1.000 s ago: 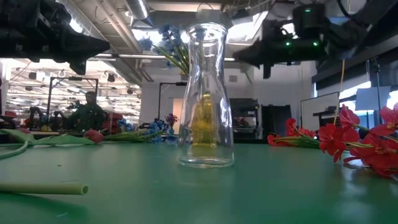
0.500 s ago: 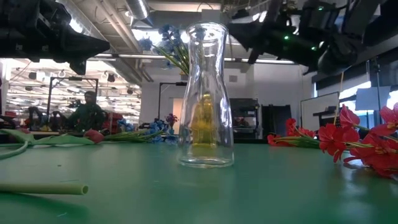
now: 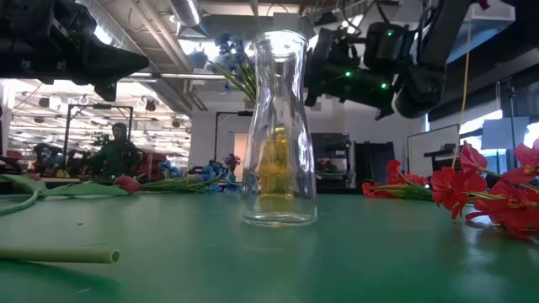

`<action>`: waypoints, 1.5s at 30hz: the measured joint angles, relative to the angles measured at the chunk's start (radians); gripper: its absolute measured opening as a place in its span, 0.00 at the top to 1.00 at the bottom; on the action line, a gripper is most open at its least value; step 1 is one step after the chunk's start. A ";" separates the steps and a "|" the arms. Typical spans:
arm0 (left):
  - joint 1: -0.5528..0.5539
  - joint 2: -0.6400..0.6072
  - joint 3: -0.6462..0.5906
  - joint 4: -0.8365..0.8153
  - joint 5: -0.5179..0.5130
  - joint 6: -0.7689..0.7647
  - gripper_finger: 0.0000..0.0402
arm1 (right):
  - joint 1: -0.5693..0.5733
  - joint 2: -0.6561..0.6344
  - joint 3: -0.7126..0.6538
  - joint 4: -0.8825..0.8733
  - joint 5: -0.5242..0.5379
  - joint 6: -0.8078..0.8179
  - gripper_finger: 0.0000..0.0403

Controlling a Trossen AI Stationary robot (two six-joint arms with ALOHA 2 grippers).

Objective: Sort flowers into vase by color
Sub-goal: Put the top white flower into the yellow flower vase

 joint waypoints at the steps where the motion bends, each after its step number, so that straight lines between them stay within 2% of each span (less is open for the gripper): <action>1: 0.000 0.000 0.000 0.000 0.000 0.000 1.00 | 0.000 0.014 0.003 0.020 0.000 0.015 1.00; 10: 0.000 0.000 0.000 0.000 0.000 0.000 1.00 | 0.000 0.079 0.011 0.072 0.002 0.026 1.00; 27: 0.000 0.000 0.000 0.000 0.000 0.000 1.00 | -0.001 0.092 0.009 0.051 0.021 -0.009 1.00; 33: 0.000 0.000 0.000 0.000 0.000 0.000 1.00 | -0.001 0.090 0.009 -0.004 -0.019 -0.013 0.99; 45: 0.000 0.000 0.000 0.000 0.000 0.000 1.00 | -0.001 0.090 0.009 -0.079 -0.034 -0.010 0.96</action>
